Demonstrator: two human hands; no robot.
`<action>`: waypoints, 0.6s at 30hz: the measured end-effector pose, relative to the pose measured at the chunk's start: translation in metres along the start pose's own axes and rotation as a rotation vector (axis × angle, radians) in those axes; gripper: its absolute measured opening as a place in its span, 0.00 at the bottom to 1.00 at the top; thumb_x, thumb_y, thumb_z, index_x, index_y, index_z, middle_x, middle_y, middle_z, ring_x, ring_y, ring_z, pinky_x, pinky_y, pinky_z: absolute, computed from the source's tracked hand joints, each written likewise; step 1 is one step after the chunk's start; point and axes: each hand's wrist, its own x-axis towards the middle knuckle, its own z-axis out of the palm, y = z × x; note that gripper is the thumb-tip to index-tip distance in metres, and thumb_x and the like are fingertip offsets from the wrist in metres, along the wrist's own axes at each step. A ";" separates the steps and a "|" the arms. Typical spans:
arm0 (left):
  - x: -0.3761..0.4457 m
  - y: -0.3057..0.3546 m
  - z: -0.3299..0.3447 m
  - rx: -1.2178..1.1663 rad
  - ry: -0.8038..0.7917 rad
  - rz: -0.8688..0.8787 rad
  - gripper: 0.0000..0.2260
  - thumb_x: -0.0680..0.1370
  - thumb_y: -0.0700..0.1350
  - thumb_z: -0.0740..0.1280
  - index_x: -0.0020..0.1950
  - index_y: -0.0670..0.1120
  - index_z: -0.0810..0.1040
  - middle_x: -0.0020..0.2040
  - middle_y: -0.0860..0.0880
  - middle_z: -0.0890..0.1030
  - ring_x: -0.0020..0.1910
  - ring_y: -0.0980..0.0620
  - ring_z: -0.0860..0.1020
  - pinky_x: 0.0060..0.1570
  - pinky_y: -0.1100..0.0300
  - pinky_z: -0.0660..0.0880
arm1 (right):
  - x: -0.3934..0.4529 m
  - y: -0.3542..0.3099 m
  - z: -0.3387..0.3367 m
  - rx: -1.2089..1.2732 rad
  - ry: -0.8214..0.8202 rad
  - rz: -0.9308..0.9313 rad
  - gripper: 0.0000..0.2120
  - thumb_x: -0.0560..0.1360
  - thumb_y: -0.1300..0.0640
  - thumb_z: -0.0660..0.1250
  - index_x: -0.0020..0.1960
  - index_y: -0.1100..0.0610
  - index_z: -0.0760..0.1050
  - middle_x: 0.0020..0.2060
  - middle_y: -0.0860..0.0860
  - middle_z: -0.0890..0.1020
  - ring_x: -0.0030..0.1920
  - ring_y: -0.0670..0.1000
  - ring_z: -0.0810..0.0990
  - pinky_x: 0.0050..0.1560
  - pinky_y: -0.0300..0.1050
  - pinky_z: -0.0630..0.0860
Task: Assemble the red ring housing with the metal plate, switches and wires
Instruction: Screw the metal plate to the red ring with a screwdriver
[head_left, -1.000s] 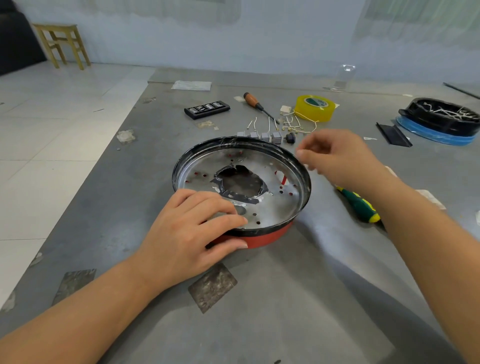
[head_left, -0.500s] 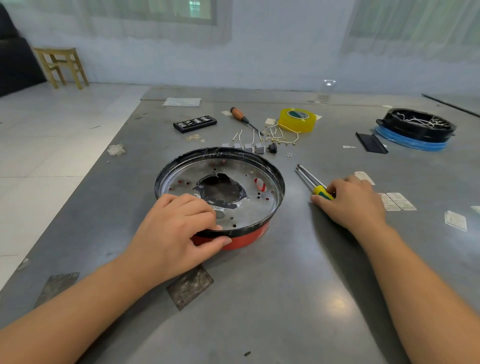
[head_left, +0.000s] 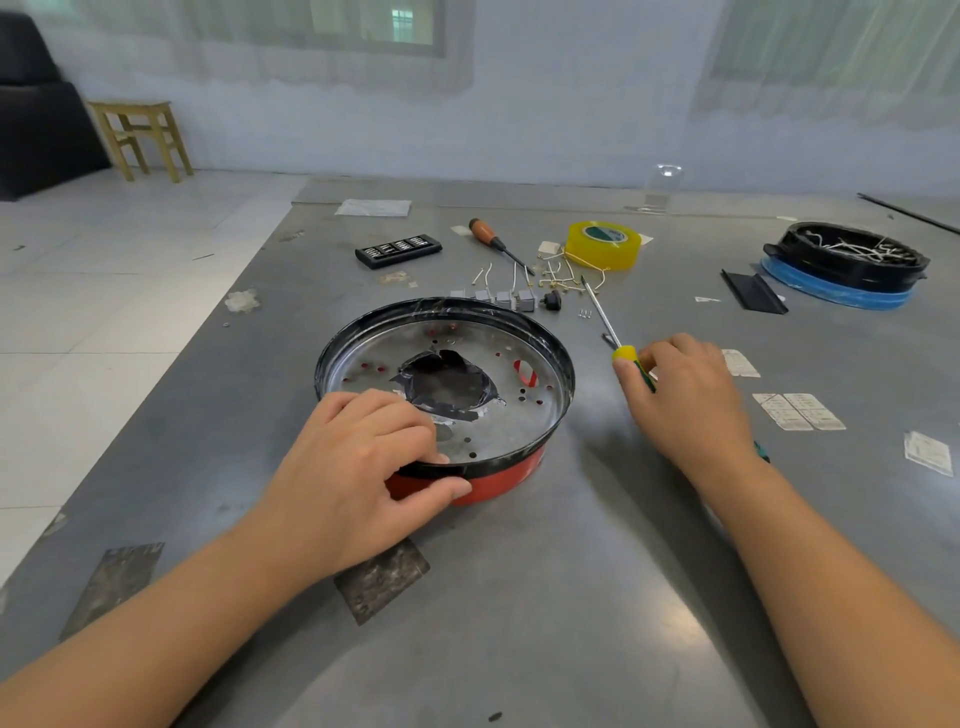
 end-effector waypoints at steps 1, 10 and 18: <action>-0.002 0.001 -0.001 -0.010 -0.001 -0.024 0.18 0.79 0.65 0.66 0.41 0.52 0.82 0.47 0.60 0.82 0.53 0.54 0.80 0.58 0.53 0.70 | -0.002 -0.004 -0.002 0.068 -0.007 -0.031 0.20 0.81 0.40 0.58 0.47 0.56 0.76 0.45 0.53 0.79 0.46 0.57 0.75 0.45 0.50 0.71; -0.006 0.006 -0.002 -0.242 0.048 -0.212 0.20 0.83 0.59 0.60 0.44 0.53 0.88 0.54 0.62 0.83 0.62 0.55 0.79 0.65 0.46 0.69 | -0.014 -0.030 -0.016 0.250 0.042 -0.325 0.21 0.81 0.36 0.55 0.62 0.49 0.76 0.45 0.47 0.81 0.41 0.50 0.77 0.39 0.50 0.78; -0.008 0.002 -0.004 -0.291 0.169 -0.149 0.22 0.87 0.57 0.57 0.50 0.50 0.88 0.58 0.58 0.85 0.64 0.52 0.80 0.64 0.40 0.71 | -0.017 -0.033 -0.019 0.419 -0.010 -0.406 0.13 0.80 0.45 0.68 0.60 0.49 0.83 0.45 0.42 0.78 0.44 0.43 0.77 0.42 0.30 0.69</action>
